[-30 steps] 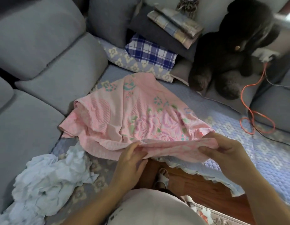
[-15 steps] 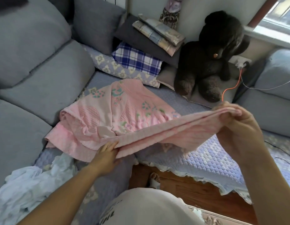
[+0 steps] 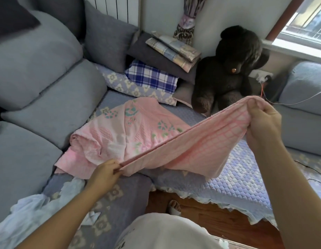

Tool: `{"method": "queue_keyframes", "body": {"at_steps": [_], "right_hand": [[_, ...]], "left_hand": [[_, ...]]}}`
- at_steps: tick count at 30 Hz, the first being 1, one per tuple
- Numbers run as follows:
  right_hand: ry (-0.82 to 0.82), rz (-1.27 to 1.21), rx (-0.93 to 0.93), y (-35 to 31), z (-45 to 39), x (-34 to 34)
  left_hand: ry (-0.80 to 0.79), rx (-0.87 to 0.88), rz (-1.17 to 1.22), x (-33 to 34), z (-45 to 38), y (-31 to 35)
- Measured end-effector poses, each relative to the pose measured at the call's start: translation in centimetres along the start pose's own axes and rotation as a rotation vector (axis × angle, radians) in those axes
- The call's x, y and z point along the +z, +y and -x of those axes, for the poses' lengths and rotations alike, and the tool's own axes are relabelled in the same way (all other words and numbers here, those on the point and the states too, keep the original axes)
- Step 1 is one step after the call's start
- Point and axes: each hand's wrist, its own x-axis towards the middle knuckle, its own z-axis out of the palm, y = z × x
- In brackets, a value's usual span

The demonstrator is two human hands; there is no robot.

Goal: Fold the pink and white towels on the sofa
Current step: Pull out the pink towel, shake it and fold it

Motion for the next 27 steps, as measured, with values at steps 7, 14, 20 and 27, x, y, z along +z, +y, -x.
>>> {"method": "queue_keyframes", "body": {"at_steps": [7,14,20,27], "right_hand": [[0.112,0.062,0.049,1.0,-2.7,1.2],[0.111,-0.01,0.067,1.1,-3.3,1.4],[0.125,-0.112,0.131,0.5,-2.4,1.8],[0.0,0.26,0.194,3.8,-2.2,2.3]], "left_hand": [[0.04,-0.089,0.336,-2.2,2.7,0.6],[-0.129,-0.211,0.303,-3.5,1.7,1.3],[-0.055,-0.177,0.378,-3.0,1.9,1.8],[0.101,-0.234,0.165,-2.3,1.6,-2.7]]}}
